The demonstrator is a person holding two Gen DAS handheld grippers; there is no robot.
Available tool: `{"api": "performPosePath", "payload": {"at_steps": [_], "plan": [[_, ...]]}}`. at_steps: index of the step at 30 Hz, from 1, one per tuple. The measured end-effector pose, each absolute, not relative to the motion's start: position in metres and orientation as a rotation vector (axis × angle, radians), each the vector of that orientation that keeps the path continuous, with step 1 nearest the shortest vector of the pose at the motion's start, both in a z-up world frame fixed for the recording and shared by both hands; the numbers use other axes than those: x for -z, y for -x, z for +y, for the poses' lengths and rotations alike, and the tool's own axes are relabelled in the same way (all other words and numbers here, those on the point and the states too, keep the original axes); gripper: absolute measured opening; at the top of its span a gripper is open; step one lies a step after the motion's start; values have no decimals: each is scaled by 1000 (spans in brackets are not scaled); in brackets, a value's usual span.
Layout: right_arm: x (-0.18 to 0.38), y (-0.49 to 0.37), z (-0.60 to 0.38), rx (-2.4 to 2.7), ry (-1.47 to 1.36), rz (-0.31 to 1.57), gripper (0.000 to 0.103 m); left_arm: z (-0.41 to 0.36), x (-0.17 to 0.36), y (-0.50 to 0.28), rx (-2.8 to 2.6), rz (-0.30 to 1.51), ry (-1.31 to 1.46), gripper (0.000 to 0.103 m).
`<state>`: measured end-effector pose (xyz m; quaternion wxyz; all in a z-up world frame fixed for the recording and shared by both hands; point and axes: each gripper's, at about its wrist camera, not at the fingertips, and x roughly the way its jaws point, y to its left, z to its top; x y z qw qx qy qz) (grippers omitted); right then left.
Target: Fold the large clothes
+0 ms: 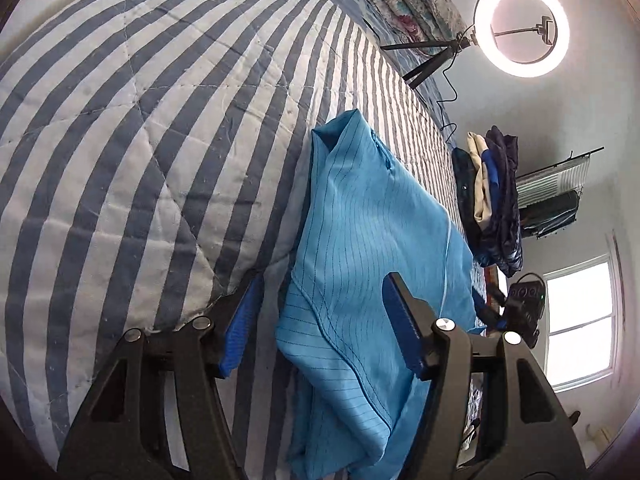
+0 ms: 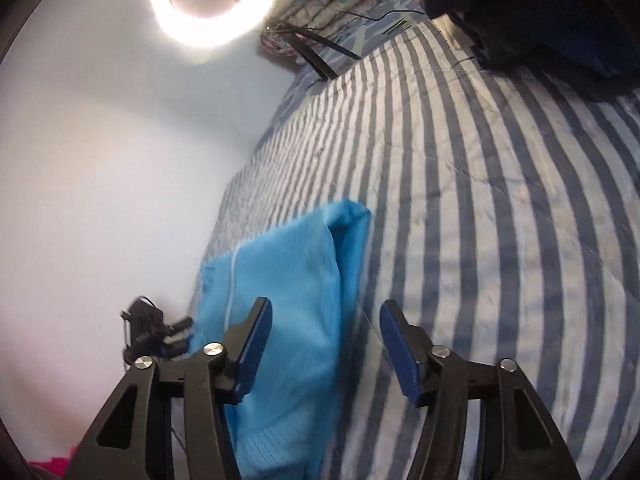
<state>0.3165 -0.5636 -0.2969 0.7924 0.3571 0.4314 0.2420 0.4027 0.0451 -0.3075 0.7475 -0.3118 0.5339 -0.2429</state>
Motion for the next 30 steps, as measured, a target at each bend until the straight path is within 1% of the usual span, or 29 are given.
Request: {"api": "performPosePath", "payload": {"at_steps": [1, 2, 4, 5, 7, 9, 10, 12, 13, 14, 15, 16, 18, 19, 20, 25, 26, 30], "plan": [[298, -324, -564, -525, -788, 925, 53, 43, 307, -404, 531, 1167, 675, 64], [300, -333, -563, -527, -798, 927, 48, 40, 306, -406, 529, 1167, 666, 62], [304, -349, -558, -532, -804, 937, 45, 36, 304, -406, 523, 1170, 636, 59], [307, -357, -554, -550, -814, 944, 40, 35, 304, -408, 520, 1173, 627, 56], [311, -371, -548, -588, -836, 953, 36, 34, 305, -409, 517, 1175, 620, 53], [312, -383, -539, -577, -840, 944, 36, 35, 307, -411, 511, 1176, 625, 48], [312, -386, -536, -552, -835, 931, 32, 37, 309, -411, 511, 1174, 629, 44], [310, -392, -530, -461, -777, 924, 21, 42, 311, -410, 508, 1172, 636, 40], [310, -395, -526, -408, -725, 947, 11, 43, 312, -410, 507, 1173, 638, 39], [309, -396, -523, -380, -681, 959, 8, 44, 313, -410, 508, 1174, 637, 38], [305, -393, -519, -358, -636, 952, 8, 44, 313, -409, 507, 1173, 637, 38], [299, -392, -517, -336, -602, 941, 12, 44, 313, -409, 507, 1175, 638, 38], [289, -383, -521, -300, -582, 929, 30, 46, 313, -409, 510, 1181, 649, 38], [285, -378, -527, -293, -595, 922, 45, 47, 313, -408, 512, 1184, 664, 38], [280, -370, -533, -302, -620, 913, 54, 49, 314, -408, 519, 1187, 680, 38], [285, -339, -544, -428, -679, 1000, 62, 57, 318, -408, 526, 1202, 766, 40], [290, -332, -544, -461, -696, 1026, 63, 60, 320, -408, 535, 1205, 789, 42], [317, -314, -537, -573, -781, 1098, 61, 63, 326, -412, 571, 1225, 816, 42]]}}
